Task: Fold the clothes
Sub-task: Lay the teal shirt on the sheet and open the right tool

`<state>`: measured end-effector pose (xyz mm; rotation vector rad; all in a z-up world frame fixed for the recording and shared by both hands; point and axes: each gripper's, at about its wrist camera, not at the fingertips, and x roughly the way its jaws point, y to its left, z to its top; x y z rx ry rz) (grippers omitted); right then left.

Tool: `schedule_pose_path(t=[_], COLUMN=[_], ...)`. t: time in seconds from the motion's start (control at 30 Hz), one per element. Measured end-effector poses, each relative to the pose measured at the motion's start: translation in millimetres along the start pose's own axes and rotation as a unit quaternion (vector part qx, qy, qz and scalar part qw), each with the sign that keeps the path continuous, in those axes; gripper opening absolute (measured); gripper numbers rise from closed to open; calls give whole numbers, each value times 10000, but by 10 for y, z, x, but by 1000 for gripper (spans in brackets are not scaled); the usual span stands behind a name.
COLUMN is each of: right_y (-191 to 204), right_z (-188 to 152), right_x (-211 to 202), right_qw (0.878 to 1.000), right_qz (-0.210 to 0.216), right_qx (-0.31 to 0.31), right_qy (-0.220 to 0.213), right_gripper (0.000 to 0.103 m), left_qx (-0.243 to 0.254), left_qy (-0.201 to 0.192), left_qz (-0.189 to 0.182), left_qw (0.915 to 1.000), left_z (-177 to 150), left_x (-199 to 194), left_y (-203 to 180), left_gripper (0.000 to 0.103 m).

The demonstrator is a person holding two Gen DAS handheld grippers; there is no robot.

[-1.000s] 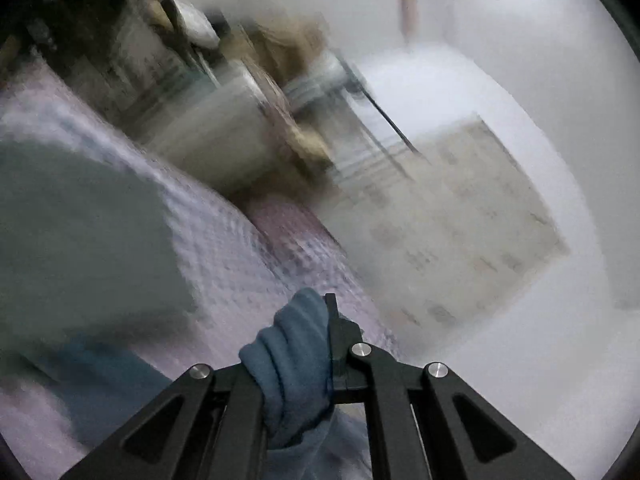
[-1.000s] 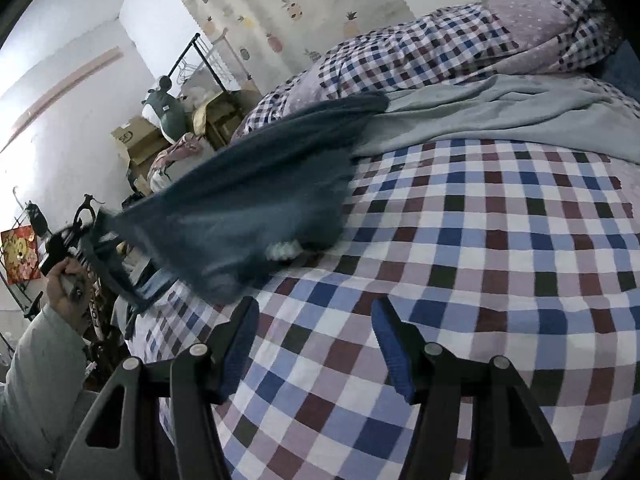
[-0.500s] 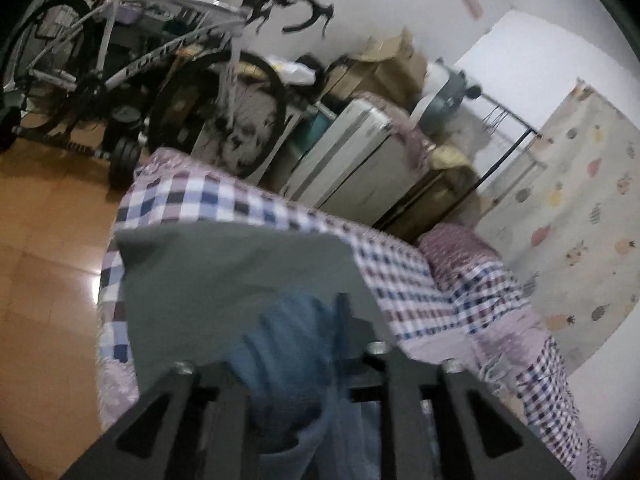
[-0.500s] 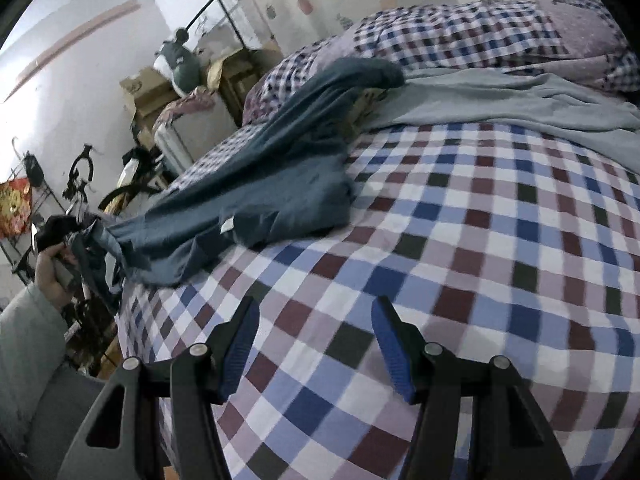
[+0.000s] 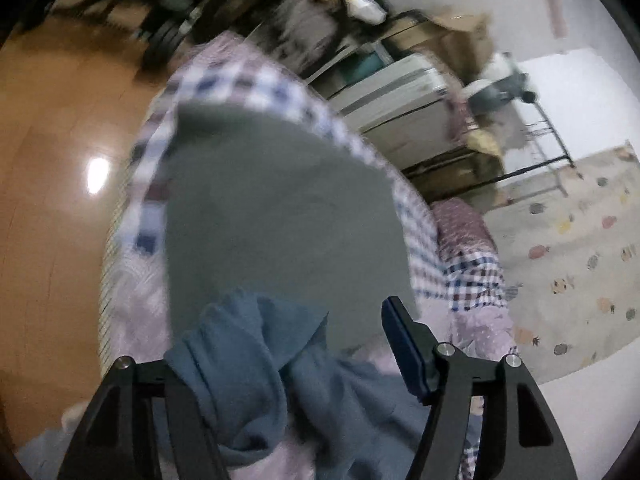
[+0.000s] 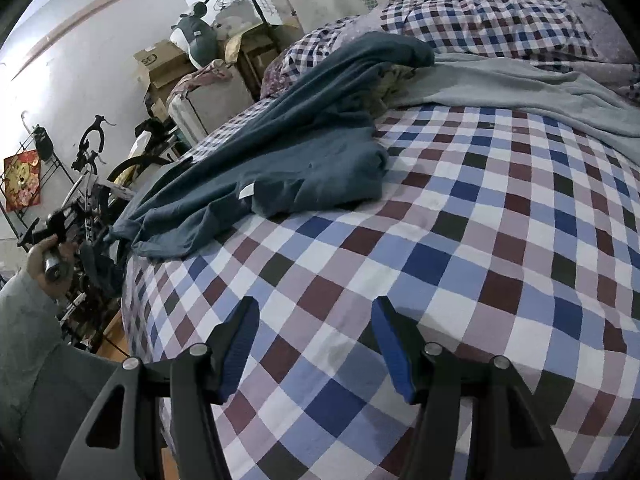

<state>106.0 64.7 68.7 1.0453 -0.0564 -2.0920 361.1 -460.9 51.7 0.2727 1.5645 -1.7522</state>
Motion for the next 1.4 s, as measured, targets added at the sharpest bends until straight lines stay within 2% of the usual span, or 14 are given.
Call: schedule_pose_path(t=[0.1,0.27,0.5,0.57,0.7,0.77,0.9,1.0,1.07,1.17,1.23,1.27,1.33,1.4], right_y=[26,50,45,43,15,7,-7,-7,-9,-26,-52,-79,-156,-235], right_z=[4,7,28,39,48,51,57,67,75,107,132,146,184,227], right_x=[-11,-35,-93,-115,-157,-176,-215,-239,-261,-300,-335,-365,-430,-498], right_qw=[10000,9999,9998,9997,9996,9995,9994,9991,9988,9975,9962,9954,9932,9911], right_qz=[61,117,189,209,234,256,301,344,410,573,687,725,795,825], right_qx=[-44,-82,-92,-96,-86,-89,-96,-76,-26,103,219,301,489,645], right_qy=[9,-5,-46,-68,-109,-130,-173,-224,-275,-391,-486,-557,-700,-823], right_gripper=[63,63,63,63,63,63,63,63,63,63,63,63,63,64], left_qx=[108,653,1450,1736,2143,2293,2630,3032,3467,4089,4578,4853,5261,5507], left_qy=[277,745,1348,1448,1296,1152,863,720,743,1120,1588,1820,2332,2831], left_qz=[182,221,310,388,398,245,-47,-601,-1072,-1898,-2296,-2431,-2676,-2851], left_qw=[9994,9948,9797,9733,9673,9662,9609,9483,9289,8856,8441,8199,7728,7317], left_z=[-97,-167,-262,-286,-288,-267,-290,-397,-604,-1142,-1701,-2026,-2668,-3202], left_x=[-36,-84,-156,-182,-307,-402,-606,-848,-1044,-1297,-1390,-1430,-1502,-1552], left_y=[70,92,127,141,125,78,-139,-418,-679,-1057,-1250,-1304,-1327,-1253], left_gripper=[71,71,70,65,42,35,11,8,8,8,8,8,8,8])
